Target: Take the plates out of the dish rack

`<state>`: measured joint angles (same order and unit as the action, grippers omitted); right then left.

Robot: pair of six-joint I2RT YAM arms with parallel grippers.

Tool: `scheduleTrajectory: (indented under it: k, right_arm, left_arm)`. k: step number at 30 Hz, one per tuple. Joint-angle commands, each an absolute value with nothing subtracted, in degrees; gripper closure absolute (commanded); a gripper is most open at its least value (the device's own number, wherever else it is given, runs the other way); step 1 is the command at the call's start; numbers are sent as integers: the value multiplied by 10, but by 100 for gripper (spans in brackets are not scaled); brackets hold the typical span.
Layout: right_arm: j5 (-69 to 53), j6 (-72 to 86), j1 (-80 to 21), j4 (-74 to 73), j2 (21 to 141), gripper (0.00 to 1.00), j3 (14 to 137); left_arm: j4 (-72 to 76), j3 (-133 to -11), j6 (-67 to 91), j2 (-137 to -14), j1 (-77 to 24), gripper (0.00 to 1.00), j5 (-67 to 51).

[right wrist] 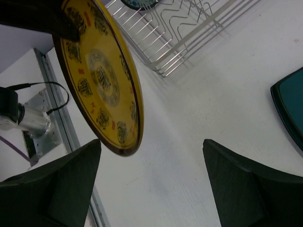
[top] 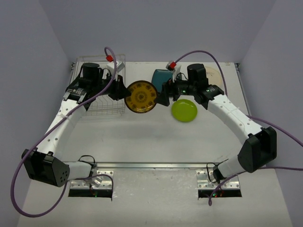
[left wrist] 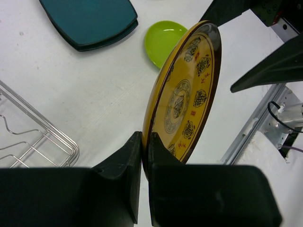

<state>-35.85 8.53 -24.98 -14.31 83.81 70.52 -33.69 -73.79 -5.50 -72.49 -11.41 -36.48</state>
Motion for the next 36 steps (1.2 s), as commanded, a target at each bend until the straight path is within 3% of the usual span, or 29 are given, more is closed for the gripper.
scheduleTrajectory:
  k: [1, 2, 4, 7, 9, 10, 11, 12, 13, 15, 16, 19, 25, 36]
  right_arm:
    - [-331, 129, -264, -95, 875, 19, 746]
    - [-340, 138, -264, -94, 882, 26, 756]
    - [-364, 165, -264, -84, 896, 50, 760]
    - [-381, 192, -264, -78, 907, 67, 762]
    - [-381, 202, -264, -85, 912, 95, 769]
    - [-379, 204, -263, -88, 914, 100, 770]
    - [-376, 206, -262, -90, 913, 100, 770]
    - [-375, 212, -258, -90, 909, 100, 766]
    - [-375, 217, -254, -90, 904, 100, 760]
    - [-382, 228, -230, -94, 896, 100, 748]
    - [-385, 232, -216, -98, 891, 100, 740]
    - [-393, 230, -156, -115, 880, 100, 702]
    - [-389, 184, -26, -233, 921, 100, 668]
    - [-376, 157, 50, -304, 1037, 100, 663]
  left_arm:
    - [-309, -739, -48, -715, -124, 100, -402]
    - [-309, -737, -49, -716, -127, 100, -396]
    - [-308, -735, -51, -718, -127, 100, -392]
    - [-307, -731, -52, -719, -130, 100, -395]
    - [-307, -729, -52, -720, -131, 100, -392]
    - [-307, -729, -52, -720, -132, 100, -388]
    - [-307, -729, -51, -720, -132, 97, -379]
    - [-307, -730, -48, -719, -132, 85, -358]
    - [-306, -730, -43, -718, -131, 65, -333]
    - [-299, -730, -16, -710, -126, 12, -220]
    - [-296, -732, -9, -709, -118, 2, -170]
    - [-302, -751, 10, -717, -75, 0, -98]
    - [-312, -778, 17, -742, -15, 0, -88]
    - [-305, -765, 20, -758, -15, 0, -74]
